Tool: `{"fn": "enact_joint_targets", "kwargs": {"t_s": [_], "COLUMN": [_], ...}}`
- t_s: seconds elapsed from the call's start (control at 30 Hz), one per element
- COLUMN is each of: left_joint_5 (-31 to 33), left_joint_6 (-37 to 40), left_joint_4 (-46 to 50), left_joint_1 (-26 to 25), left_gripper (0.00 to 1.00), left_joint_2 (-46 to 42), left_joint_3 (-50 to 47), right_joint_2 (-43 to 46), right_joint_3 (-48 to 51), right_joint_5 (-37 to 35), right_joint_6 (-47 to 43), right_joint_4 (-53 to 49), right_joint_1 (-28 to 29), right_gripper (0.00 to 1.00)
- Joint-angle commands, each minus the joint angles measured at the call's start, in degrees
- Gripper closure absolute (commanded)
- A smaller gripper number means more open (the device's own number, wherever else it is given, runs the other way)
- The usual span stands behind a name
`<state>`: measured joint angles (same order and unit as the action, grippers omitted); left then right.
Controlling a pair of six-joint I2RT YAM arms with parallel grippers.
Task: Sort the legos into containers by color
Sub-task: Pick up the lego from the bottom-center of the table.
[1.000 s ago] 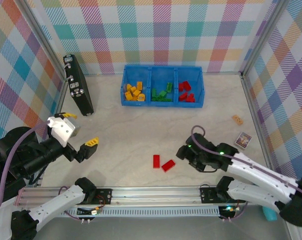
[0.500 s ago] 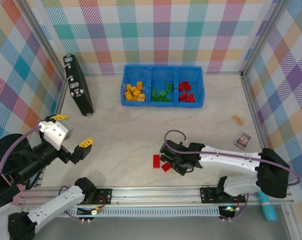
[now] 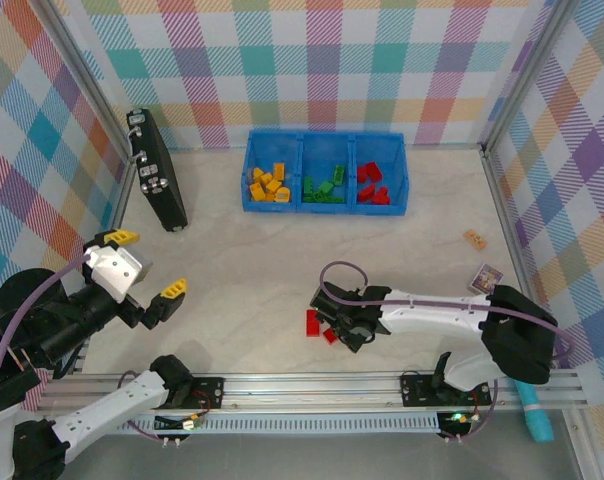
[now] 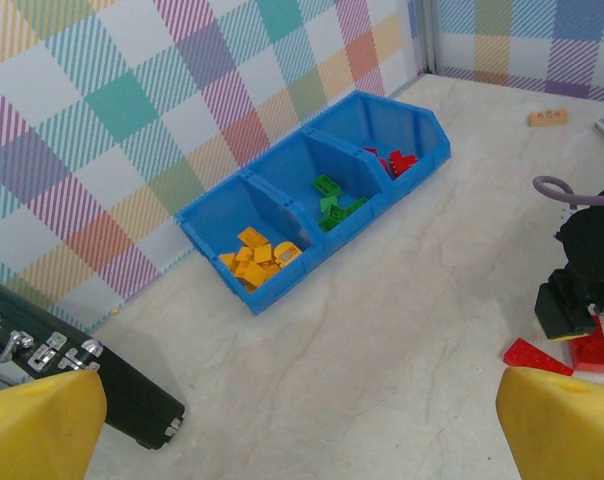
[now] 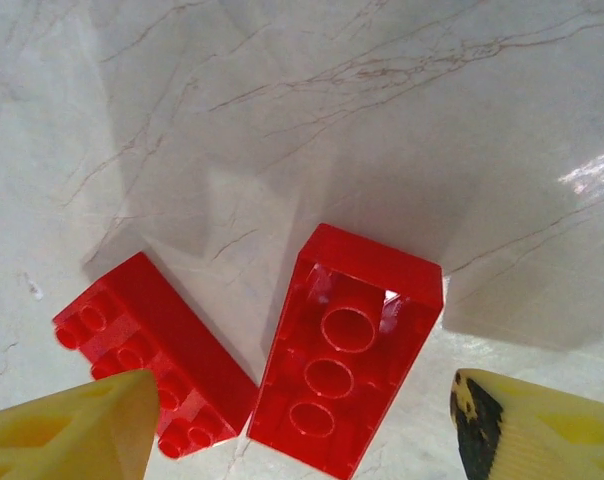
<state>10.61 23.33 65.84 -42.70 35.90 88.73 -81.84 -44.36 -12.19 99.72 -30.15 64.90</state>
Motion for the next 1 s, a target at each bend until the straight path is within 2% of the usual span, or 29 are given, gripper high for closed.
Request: {"fn": "enact_joint_targets", "kwargs": {"t_s": [0.0, 0.1, 0.33, 0.6, 0.77, 0.97], "left_joint_5": [1.4, 1.6, 1.7, 1.7, 1.7, 2.4], "left_joint_6": [1.0, 1.1, 0.6, -0.5, -0.8, -0.8], "left_joint_4": [-0.4, -0.3, -0.1, -0.9, -1.2, -0.9], "left_joint_1": [-0.8, -0.9, -0.9, -0.9, -0.9, -0.8], "left_gripper": [0.0, 0.0, 0.0, 0.0, 0.0, 0.0], "left_joint_2": [-0.9, -1.0, -0.7, -0.1, 0.7, 2.1], "left_joint_3": [-0.3, -0.4, -0.7, -0.4, -0.2, 0.7], "right_joint_2": [-2.1, -4.1, -6.4, -4.2, 1.4, 6.4], "right_joint_3": [0.5, 0.6, 1.7, 4.1, 1.4, -12.5], "right_joint_5": [0.8, 1.4, 2.6, 3.9, 2.0, -6.9], "right_joint_6": [0.5, -0.8, -3.8, -10.6, -22.5, -50.2], "right_joint_4": [1.3, 1.7, 3.0, 2.2, -6.5, -22.0], "right_joint_1": [0.2, -0.2, -2.0, -6.1, -11.6, -23.1], "right_gripper": [0.31, 0.42, 0.44, 0.65, 0.67, 0.66]}}
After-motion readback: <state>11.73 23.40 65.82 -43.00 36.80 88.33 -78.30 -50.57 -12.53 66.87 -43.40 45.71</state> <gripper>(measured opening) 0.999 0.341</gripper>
